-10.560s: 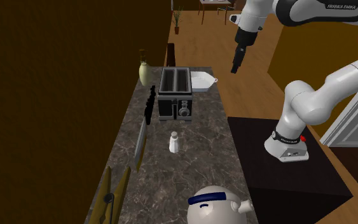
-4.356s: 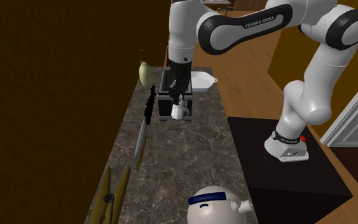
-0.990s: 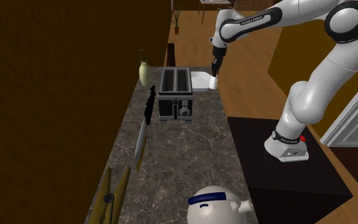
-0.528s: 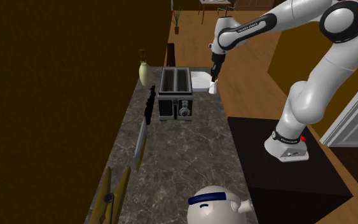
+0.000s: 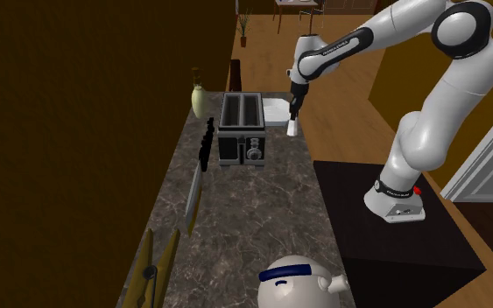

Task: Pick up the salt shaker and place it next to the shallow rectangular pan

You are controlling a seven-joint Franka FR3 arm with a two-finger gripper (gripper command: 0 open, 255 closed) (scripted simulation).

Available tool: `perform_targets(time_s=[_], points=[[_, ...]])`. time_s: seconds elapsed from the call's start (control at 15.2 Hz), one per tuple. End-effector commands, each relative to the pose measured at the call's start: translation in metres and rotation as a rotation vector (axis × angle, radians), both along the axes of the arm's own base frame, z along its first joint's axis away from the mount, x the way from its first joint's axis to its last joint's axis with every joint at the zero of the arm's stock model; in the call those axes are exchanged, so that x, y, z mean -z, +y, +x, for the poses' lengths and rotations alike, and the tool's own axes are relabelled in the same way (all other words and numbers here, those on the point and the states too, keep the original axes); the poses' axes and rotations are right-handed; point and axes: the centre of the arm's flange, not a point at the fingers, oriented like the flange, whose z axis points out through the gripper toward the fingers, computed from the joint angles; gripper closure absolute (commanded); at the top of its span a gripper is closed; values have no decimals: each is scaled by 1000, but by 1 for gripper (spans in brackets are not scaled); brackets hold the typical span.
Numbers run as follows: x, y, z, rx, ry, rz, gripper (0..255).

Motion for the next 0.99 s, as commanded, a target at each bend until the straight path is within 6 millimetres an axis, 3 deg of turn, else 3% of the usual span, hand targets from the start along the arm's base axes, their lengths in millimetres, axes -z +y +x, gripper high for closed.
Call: perform_targets(time_s=[0.0, 0.4, 0.46, 0.79, 0.92], points=[[3, 0, 0, 0, 0, 0, 255], [3, 0, 0, 0, -1, 0, 255], [3, 0, 0, 0, -1, 0, 0], [3, 0, 0, 0, -1, 0, 0], [-23, -1, -1, 0, -1, 0, 0]])
